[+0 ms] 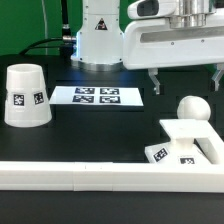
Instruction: Assemble lamp
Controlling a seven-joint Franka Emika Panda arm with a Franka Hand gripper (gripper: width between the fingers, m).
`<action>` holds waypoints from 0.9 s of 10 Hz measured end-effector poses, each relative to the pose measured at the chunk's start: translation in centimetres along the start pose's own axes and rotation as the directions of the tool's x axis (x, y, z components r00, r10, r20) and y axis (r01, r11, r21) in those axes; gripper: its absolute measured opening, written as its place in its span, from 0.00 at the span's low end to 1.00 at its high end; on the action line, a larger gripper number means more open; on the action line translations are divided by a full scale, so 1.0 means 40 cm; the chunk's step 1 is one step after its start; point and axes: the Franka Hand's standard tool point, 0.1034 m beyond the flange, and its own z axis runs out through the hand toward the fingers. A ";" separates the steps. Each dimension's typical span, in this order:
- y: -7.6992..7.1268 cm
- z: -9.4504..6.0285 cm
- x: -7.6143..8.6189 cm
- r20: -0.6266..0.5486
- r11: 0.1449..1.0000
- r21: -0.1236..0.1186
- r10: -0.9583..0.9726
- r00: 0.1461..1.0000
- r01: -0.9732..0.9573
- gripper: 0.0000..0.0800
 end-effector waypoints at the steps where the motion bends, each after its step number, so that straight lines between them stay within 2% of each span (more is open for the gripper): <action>1: -0.005 0.004 -0.011 0.000 1.000 0.002 0.032 1.000 -0.032 0.87; 3: -0.029 0.030 -0.081 0.035 0.995 0.003 0.103 0.994 -0.103 0.87; 4: -0.036 0.040 -0.101 0.046 0.993 0.005 0.116 0.992 -0.117 0.87; 7: -0.033 0.043 -0.106 0.078 0.993 0.000 0.114 0.990 -0.114 0.87; 9: -0.044 0.048 -0.117 0.176 0.995 -0.014 0.100 0.979 -0.099 0.87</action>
Offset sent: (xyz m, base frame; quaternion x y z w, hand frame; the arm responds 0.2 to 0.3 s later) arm -0.0326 0.0183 -0.0166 0.0150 -0.0095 0.1003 0.9948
